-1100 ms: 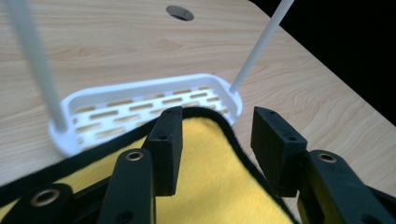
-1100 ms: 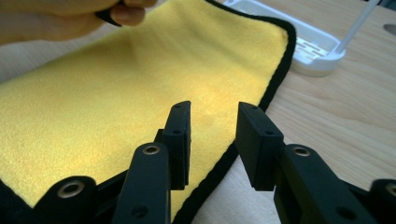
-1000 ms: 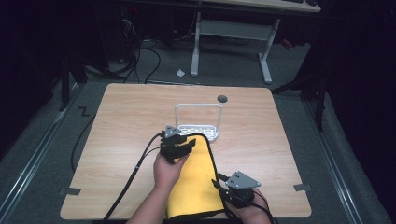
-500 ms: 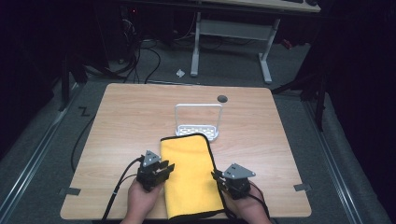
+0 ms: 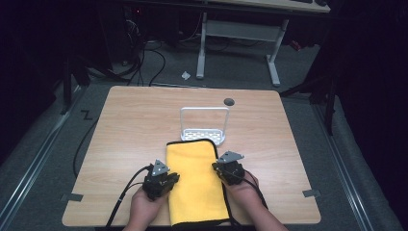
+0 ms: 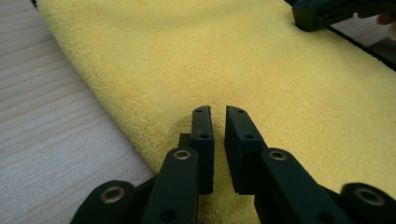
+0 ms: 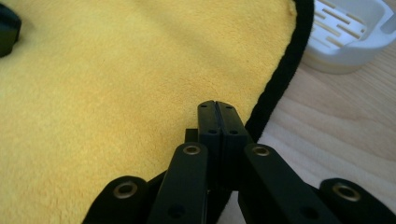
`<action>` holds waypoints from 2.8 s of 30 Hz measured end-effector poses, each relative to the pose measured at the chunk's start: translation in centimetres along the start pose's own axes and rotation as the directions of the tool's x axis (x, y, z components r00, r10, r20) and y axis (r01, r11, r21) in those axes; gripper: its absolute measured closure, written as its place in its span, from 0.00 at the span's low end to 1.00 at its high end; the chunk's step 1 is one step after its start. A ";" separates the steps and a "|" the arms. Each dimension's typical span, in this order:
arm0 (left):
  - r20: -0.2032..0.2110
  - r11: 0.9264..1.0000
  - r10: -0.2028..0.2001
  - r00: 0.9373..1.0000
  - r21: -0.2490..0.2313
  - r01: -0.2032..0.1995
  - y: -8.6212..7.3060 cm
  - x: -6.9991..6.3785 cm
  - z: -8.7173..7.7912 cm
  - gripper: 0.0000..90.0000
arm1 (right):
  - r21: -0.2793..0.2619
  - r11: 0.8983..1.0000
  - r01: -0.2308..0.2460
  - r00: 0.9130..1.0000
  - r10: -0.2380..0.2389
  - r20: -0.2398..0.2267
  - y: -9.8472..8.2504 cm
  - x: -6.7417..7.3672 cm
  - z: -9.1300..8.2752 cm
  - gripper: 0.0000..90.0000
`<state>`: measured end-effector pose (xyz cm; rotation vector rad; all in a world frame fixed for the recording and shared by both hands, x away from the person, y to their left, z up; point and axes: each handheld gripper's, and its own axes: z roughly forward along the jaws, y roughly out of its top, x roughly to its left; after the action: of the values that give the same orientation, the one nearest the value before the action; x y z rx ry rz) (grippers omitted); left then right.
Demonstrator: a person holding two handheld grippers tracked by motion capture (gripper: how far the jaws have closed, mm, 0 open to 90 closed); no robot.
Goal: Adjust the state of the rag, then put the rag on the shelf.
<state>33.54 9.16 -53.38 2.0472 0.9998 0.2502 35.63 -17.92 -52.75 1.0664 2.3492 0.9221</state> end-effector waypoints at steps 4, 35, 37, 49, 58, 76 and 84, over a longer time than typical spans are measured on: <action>0.044 1.000 0.008 0.999 0.011 -0.008 -0.4 -0.6 -0.3 0.90 | -0.003 1.000 0.014 1.000 -0.014 -0.015 -1.4 0.6 -1.5 0.99; 0.006 0.961 -0.274 0.962 -0.035 0.274 3.7 4.8 3.2 0.60 | -0.007 1.000 -0.010 0.997 0.010 -0.081 -3.7 1.2 -3.8 0.94; 0.003 0.961 -0.274 0.962 -0.031 0.274 3.7 4.7 3.3 0.70 | -0.012 1.000 -0.015 0.996 0.013 -0.089 -3.7 1.1 -3.9 0.92; 0.021 0.968 -0.240 0.970 -0.075 0.241 2.8 4.6 3.4 0.86 | -0.090 0.994 -0.054 0.998 0.057 0.027 0.6 -1.5 -0.5 0.69; 0.028 0.965 -0.249 0.968 -0.078 0.251 2.6 4.6 3.2 0.83 | -0.049 0.995 -0.090 0.994 0.093 0.049 0.8 -2.4 1.4 0.52; 0.028 0.966 -0.247 0.969 -0.075 0.249 2.5 4.5 3.1 0.85 | -0.047 0.986 -0.162 0.985 0.158 -0.066 0.3 -2.2 1.5 0.87; 0.022 0.968 -0.239 0.971 -0.073 0.240 2.6 4.4 3.1 0.87 | -0.073 0.989 -0.131 0.991 0.127 -0.051 0.4 -2.0 1.0 0.88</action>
<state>39.46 9.64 -54.18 1.8371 1.1999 0.1446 37.68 -18.88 -53.05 1.1899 2.2839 1.0857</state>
